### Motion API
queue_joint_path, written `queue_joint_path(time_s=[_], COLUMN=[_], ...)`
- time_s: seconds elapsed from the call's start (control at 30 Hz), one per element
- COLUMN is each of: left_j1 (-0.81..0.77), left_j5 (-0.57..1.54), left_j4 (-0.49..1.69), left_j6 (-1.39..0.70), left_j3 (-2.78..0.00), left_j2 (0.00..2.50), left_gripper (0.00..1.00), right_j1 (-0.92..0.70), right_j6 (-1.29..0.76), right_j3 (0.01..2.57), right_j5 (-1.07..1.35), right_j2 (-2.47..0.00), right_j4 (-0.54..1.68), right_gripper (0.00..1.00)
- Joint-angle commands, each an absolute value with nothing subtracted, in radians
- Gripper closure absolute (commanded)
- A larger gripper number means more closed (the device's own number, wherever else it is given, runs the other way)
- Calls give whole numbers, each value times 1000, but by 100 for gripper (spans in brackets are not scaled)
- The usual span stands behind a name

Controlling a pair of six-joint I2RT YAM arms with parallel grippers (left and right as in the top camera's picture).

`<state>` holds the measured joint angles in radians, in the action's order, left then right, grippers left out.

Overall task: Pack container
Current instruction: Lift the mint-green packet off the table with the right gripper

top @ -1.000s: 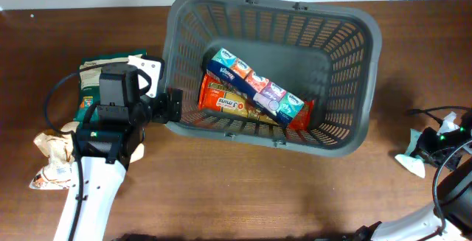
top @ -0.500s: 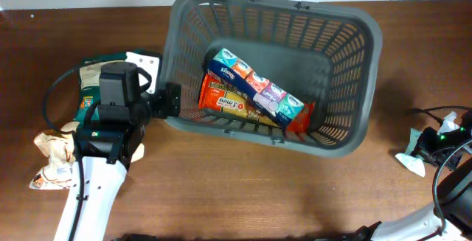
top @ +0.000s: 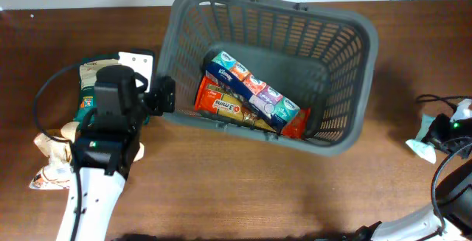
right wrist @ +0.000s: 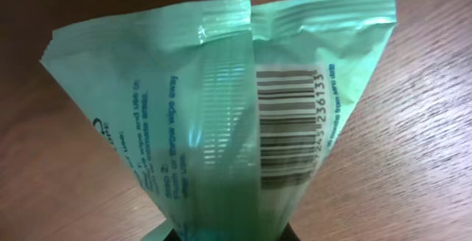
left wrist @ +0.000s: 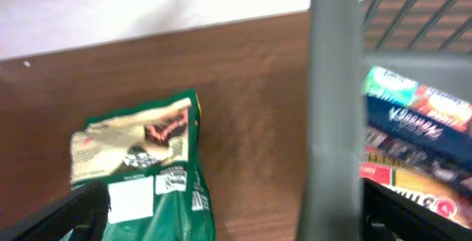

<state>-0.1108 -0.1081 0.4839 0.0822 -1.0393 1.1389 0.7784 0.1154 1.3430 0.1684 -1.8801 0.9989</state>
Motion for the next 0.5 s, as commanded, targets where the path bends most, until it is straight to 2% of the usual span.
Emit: queue_joint_path(time_s=[0.0,0.27,0.47], left_j1=[-102,-102,-102], left_j5=[-155,-154,-154], left_j4=[493,463,463], left_j6=[107,164,175], left_j3=[-1029,-1055,-1186], left_j2=[1115,1105,1092], left_gripper=[1,1,1], right_j1=[778,770,727], right_j6=[118,118,119], right_j3=[1414,1591,1695], right_j5=[218,241,240], right_j2=[-1867,-1867,-1867], right_j4=[1015,1109,1151], right_gripper=[96,96,96])
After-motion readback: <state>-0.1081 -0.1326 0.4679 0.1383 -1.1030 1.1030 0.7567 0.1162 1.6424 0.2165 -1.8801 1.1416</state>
